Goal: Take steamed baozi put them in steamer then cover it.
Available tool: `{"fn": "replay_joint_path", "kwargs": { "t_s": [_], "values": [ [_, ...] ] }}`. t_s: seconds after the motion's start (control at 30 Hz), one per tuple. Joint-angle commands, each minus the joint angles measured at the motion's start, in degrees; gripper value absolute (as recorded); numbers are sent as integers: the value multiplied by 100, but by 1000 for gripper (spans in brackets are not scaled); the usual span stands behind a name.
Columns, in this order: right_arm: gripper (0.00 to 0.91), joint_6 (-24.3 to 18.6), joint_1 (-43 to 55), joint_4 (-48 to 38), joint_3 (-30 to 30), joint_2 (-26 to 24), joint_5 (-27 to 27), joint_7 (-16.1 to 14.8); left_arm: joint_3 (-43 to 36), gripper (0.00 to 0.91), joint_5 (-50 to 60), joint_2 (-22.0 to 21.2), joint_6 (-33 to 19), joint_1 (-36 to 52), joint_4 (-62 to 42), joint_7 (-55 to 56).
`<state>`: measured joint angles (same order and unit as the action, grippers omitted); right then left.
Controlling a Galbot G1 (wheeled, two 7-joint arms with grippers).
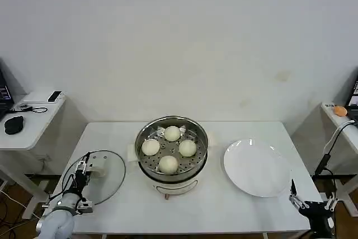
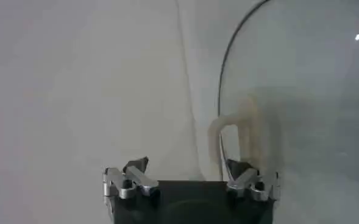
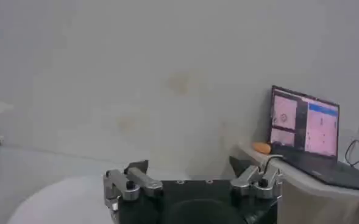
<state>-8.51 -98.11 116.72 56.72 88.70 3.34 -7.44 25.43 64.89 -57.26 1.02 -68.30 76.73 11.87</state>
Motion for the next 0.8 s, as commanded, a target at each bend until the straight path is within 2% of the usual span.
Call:
{"fn": "replay_joint_path", "kwargs": {
  "t_s": [0.03, 0.33, 0.67, 0.8],
  "values": [
    [907, 17, 29, -36, -17, 6, -1, -2, -65, 0, -7, -9, -6, 190, -255, 22],
    [907, 37, 93, -90, -62, -36, 5, -7, 100, 0, -63, -53, -23, -8, -21, 54],
    [907, 36, 60, -31, -84, -100, 25, -19, 466, 0, -159, -12, 141, -454, 880, 109],
    [907, 35, 55, -21, -109, -122, 16, -29, 690, 0, -203, -14, 367, -732, 1462, 137]
  ]
}}
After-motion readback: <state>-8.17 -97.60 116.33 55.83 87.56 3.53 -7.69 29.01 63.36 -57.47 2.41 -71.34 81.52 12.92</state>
